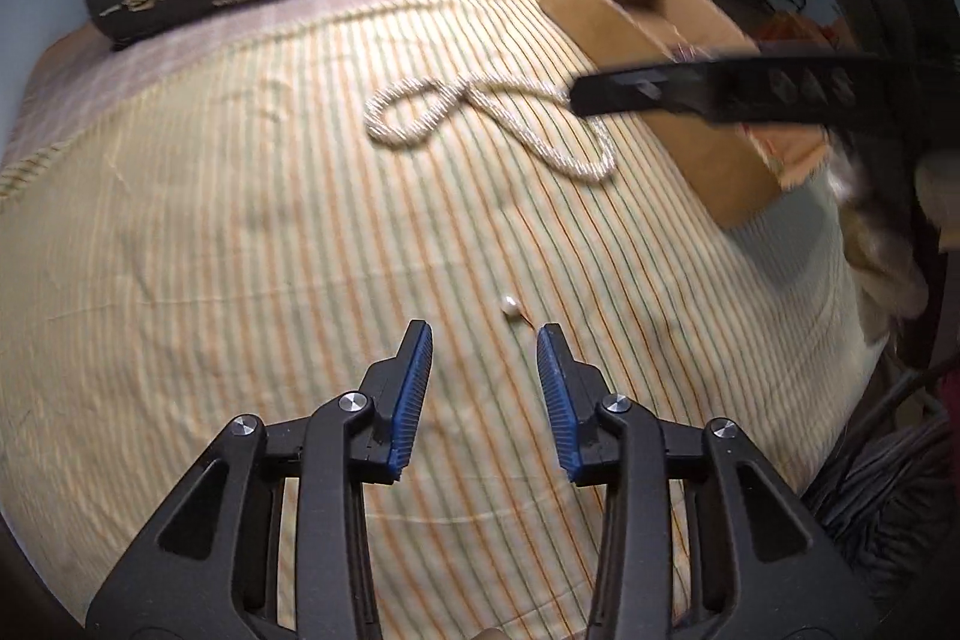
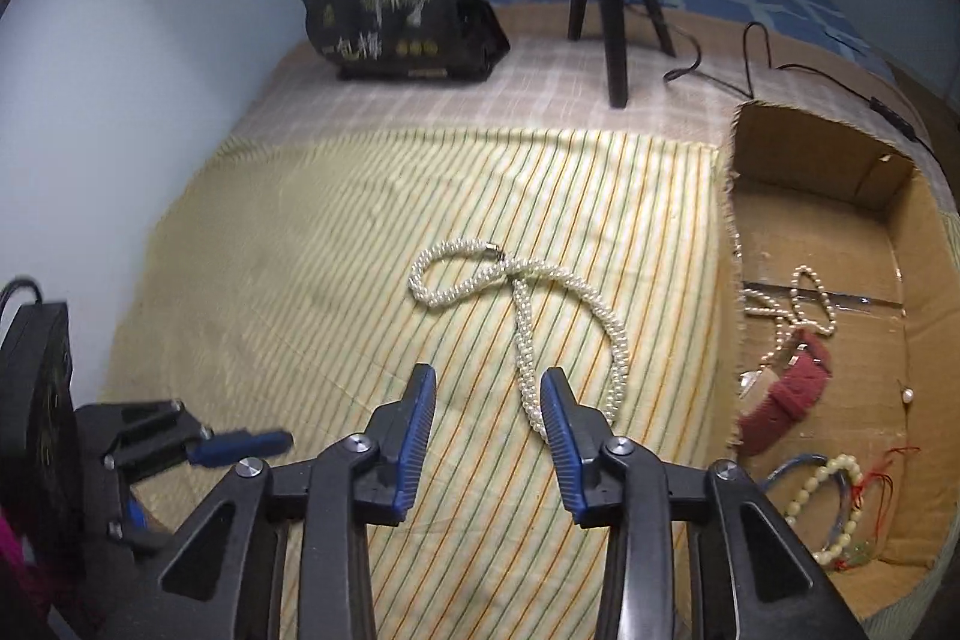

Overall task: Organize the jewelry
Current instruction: 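Withdraw both open tools from box toward twisted pearl necklace and second pearl, then grasp second pearl earring with left tool while right tool grasps twisted pearl necklace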

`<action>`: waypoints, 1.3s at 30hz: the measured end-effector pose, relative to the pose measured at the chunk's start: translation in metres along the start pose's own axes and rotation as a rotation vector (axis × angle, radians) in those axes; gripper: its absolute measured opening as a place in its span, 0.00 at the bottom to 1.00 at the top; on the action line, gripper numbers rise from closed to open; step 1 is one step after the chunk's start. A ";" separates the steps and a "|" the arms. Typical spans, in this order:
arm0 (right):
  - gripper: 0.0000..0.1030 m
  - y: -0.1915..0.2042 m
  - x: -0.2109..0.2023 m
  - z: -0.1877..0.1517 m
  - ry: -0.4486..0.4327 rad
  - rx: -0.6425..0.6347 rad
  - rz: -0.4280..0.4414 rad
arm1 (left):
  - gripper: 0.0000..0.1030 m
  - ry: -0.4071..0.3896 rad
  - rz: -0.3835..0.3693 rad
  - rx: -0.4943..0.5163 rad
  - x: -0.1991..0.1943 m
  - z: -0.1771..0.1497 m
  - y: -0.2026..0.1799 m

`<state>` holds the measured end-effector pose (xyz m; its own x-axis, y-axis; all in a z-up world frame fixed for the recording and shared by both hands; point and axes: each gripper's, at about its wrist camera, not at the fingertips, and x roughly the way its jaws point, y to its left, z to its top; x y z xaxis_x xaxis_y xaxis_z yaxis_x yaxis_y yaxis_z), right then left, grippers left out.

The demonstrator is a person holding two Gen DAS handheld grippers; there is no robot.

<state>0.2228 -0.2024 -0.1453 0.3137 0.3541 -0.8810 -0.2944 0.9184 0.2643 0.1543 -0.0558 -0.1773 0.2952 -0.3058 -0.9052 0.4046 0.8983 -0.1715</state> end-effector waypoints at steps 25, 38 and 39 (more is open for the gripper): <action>0.21 -0.002 0.043 0.006 0.076 -0.004 -0.035 | 0.26 0.046 0.009 -0.007 0.042 0.011 -0.009; 0.14 -0.003 0.067 0.001 0.120 -0.040 -0.119 | 0.11 0.042 0.040 0.020 0.051 0.014 -0.010; 0.08 -0.002 0.067 0.001 0.116 -0.050 -0.128 | 0.09 0.042 0.047 0.023 0.051 0.013 -0.011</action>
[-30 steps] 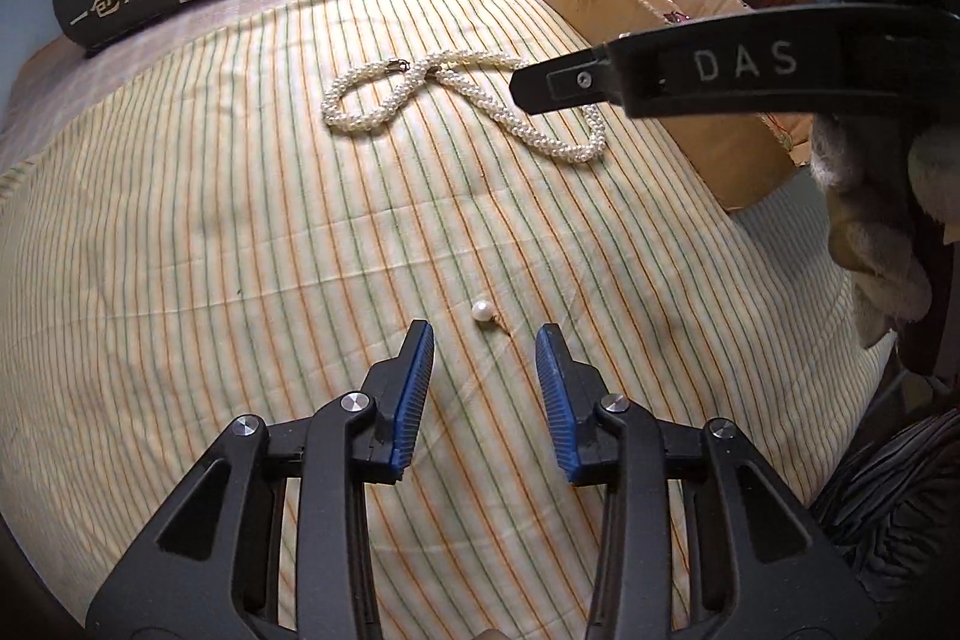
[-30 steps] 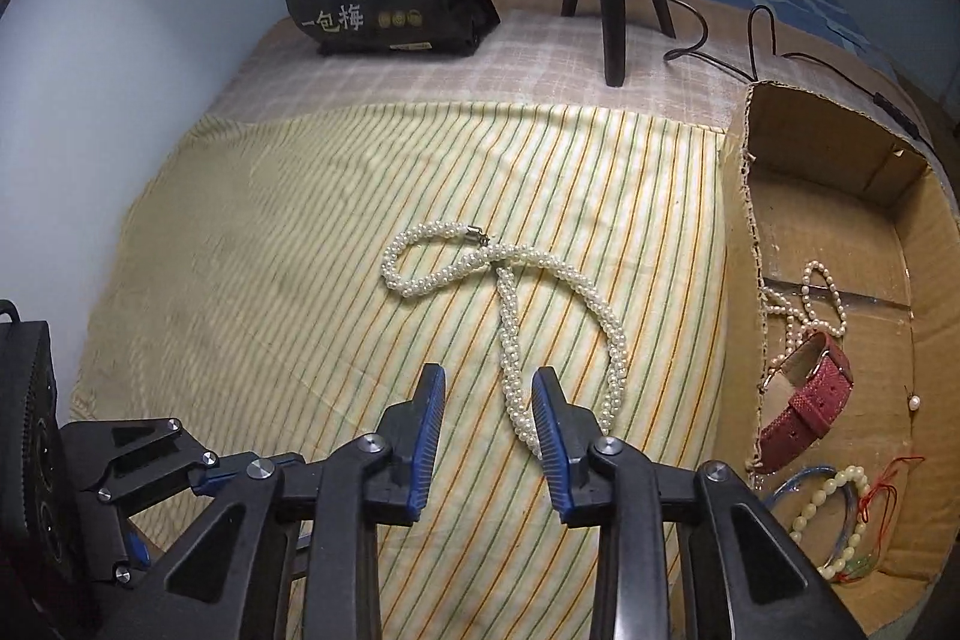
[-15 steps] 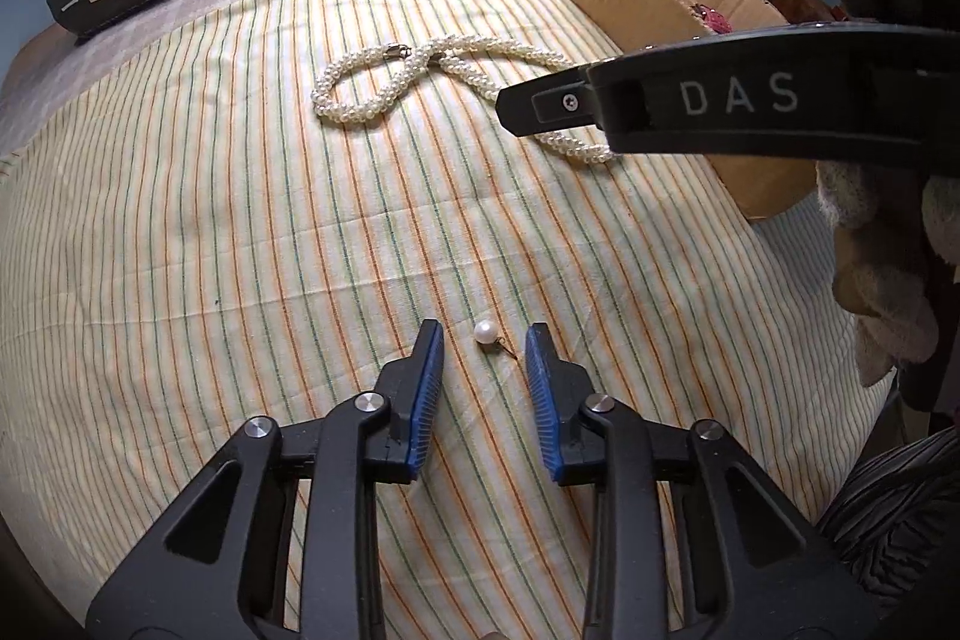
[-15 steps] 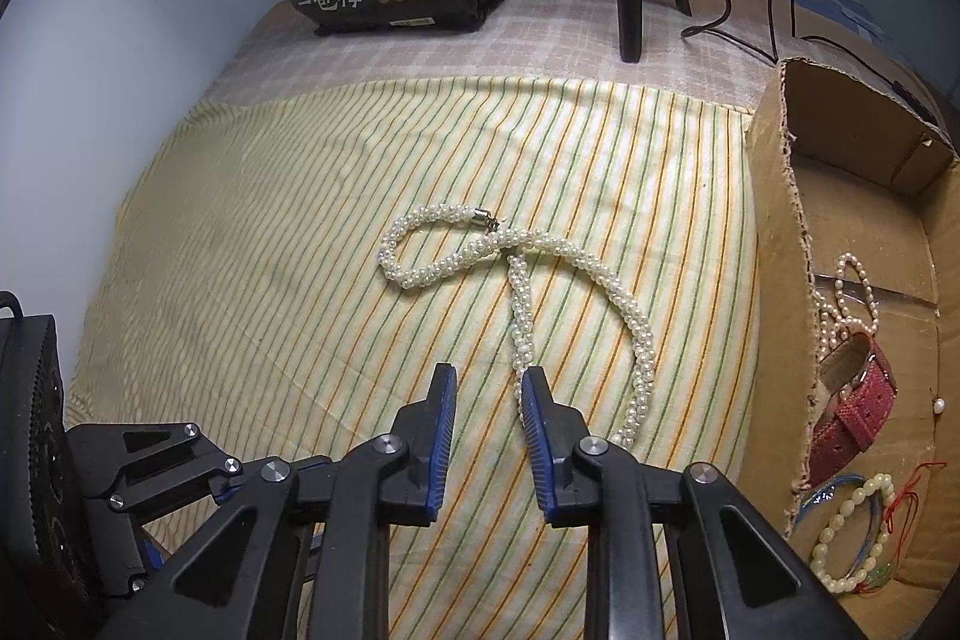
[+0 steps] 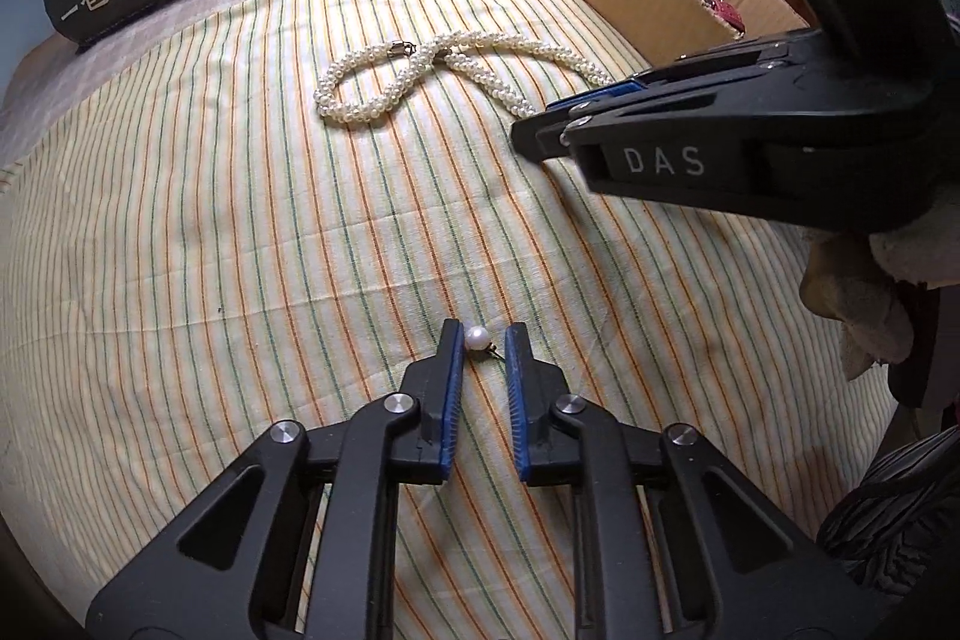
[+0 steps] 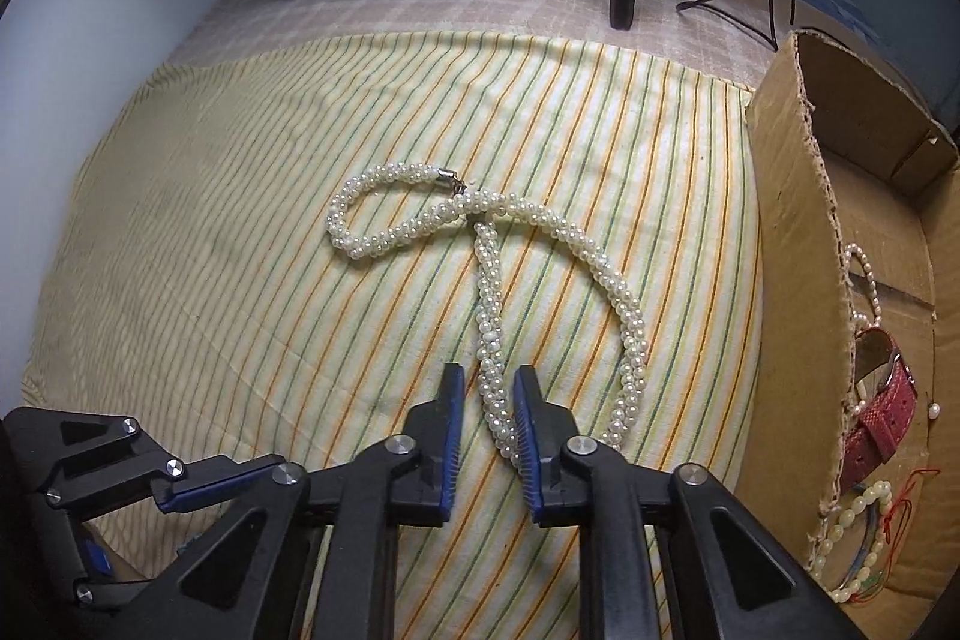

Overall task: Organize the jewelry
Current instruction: 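Grasp second pearl earring with left tool while right tool grasps twisted pearl necklace, then carry pearl with left tool while right tool lifts necklace over box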

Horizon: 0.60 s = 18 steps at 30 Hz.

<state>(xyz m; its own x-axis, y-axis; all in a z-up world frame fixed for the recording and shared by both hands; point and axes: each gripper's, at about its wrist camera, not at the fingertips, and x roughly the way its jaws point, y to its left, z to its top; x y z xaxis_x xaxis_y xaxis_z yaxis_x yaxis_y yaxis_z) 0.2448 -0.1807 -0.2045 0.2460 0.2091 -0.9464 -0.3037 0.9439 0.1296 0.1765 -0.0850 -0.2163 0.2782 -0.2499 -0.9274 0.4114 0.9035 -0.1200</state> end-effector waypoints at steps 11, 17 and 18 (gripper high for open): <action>0.05 0.000 -0.023 -0.003 -0.066 0.007 0.033 | 0.05 -0.015 0.012 -0.019 -0.008 -0.006 0.005; 0.05 -0.003 -0.051 -0.003 -0.131 0.032 0.066 | 0.05 -0.040 0.017 -0.039 -0.020 -0.009 0.010; 0.05 -0.003 -0.056 -0.004 -0.141 0.035 0.072 | 0.05 -0.047 0.016 -0.043 -0.022 -0.009 0.010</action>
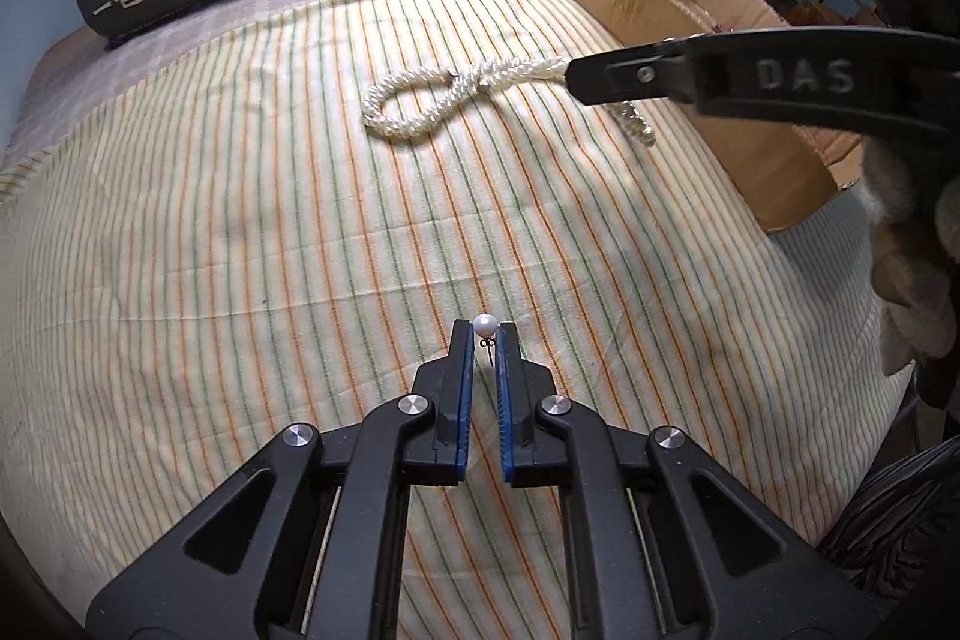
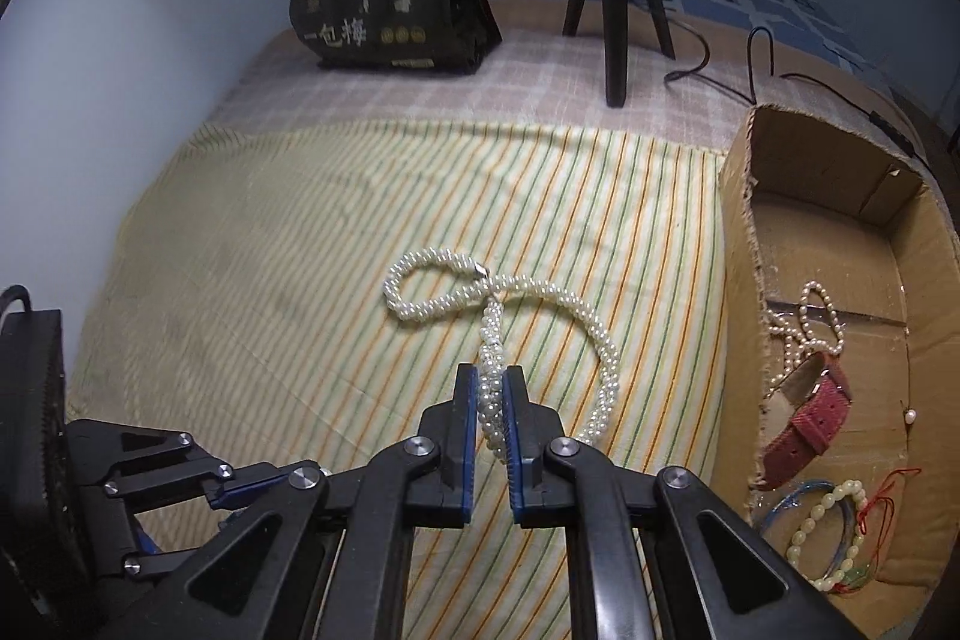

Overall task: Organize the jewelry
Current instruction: 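Carry pearl with left tool while right tool lifts necklace over box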

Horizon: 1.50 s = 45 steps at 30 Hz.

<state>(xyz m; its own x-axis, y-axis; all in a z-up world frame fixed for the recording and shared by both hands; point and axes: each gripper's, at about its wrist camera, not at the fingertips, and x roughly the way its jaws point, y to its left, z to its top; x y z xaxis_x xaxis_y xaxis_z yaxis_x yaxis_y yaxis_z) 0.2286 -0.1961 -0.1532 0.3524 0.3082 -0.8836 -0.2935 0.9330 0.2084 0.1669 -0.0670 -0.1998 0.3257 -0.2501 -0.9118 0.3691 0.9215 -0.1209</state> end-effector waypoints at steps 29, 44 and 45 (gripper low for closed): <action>0.05 -0.014 -0.122 0.013 -0.294 0.087 0.115 | 0.05 -0.237 -0.046 -0.092 -0.098 0.038 0.004; 0.05 -0.047 -0.181 0.014 -0.422 0.126 0.105 | 0.05 -0.340 -0.102 -0.045 -0.124 0.089 -0.036; 0.05 -0.051 -0.183 0.013 -0.424 0.127 0.101 | 0.05 -0.344 -0.105 -0.041 -0.125 0.095 -0.039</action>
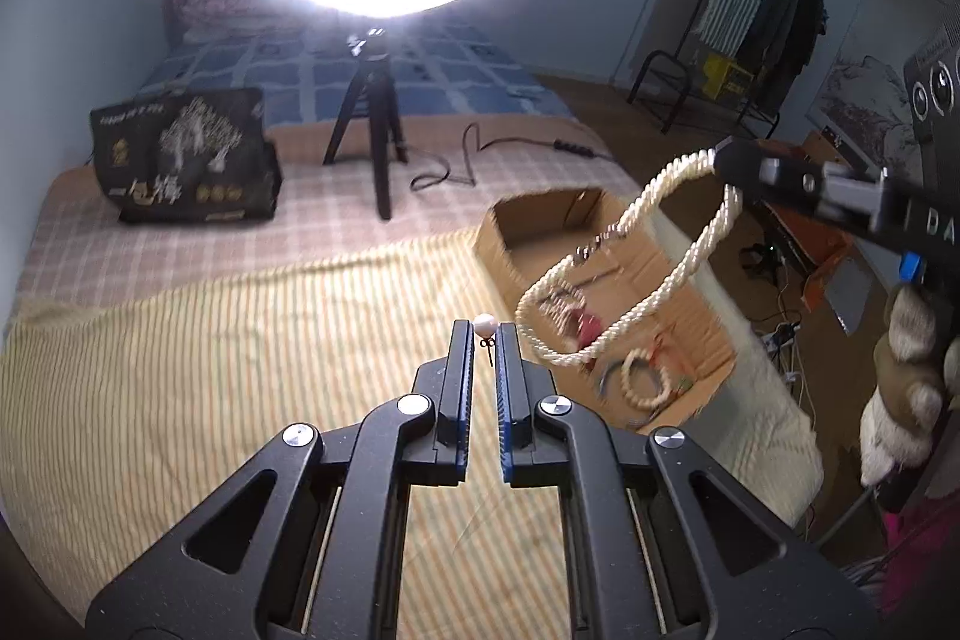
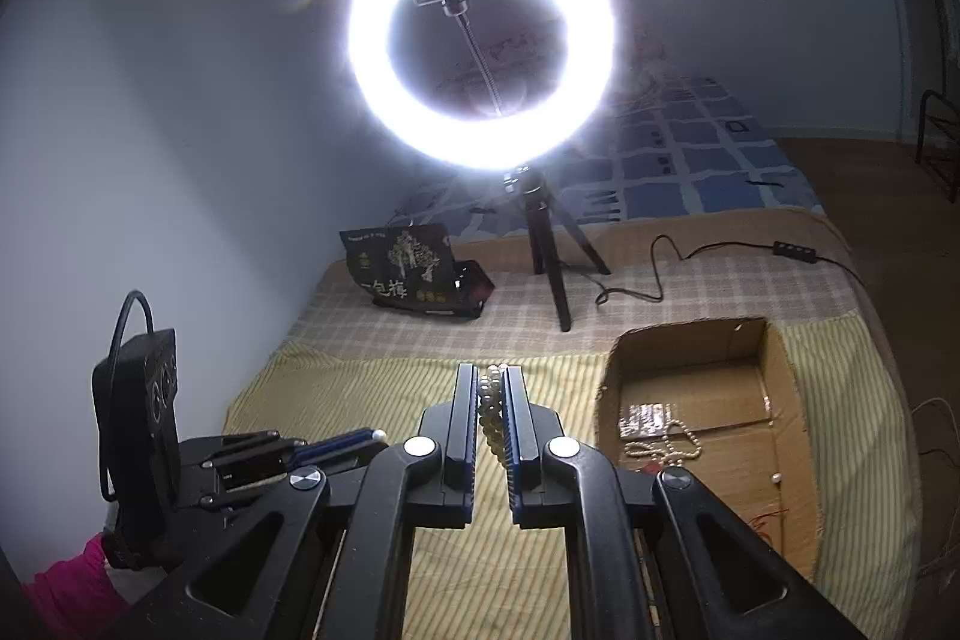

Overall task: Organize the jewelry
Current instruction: 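Carry pearl with left tool while right tool lifts necklace over box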

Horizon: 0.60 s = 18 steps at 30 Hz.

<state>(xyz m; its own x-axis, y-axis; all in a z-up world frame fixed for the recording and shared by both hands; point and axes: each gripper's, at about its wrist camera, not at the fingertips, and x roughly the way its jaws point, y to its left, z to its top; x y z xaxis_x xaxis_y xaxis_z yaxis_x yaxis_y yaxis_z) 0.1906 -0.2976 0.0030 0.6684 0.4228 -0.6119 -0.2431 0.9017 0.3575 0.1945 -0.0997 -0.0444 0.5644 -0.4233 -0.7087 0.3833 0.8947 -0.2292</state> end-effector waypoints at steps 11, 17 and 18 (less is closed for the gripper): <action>0.05 -0.048 -0.025 0.020 -0.037 0.019 -0.069 | 0.05 -0.003 -0.007 0.047 0.038 0.040 -0.028; 0.05 -0.071 -0.026 0.024 -0.030 0.016 -0.113 | 0.05 0.016 -0.004 0.067 0.068 0.050 -0.042; 0.05 -0.075 -0.026 0.024 -0.028 0.018 -0.117 | 0.05 0.019 -0.005 0.068 0.072 0.051 -0.044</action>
<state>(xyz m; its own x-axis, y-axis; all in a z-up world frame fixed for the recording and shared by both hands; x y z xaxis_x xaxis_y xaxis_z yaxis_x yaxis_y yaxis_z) 0.2085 -0.3780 0.0090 0.7108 0.3118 -0.6305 -0.1497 0.9429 0.2976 0.2552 -0.1762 -0.0513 0.5486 -0.4240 -0.7206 0.4349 0.8808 -0.1872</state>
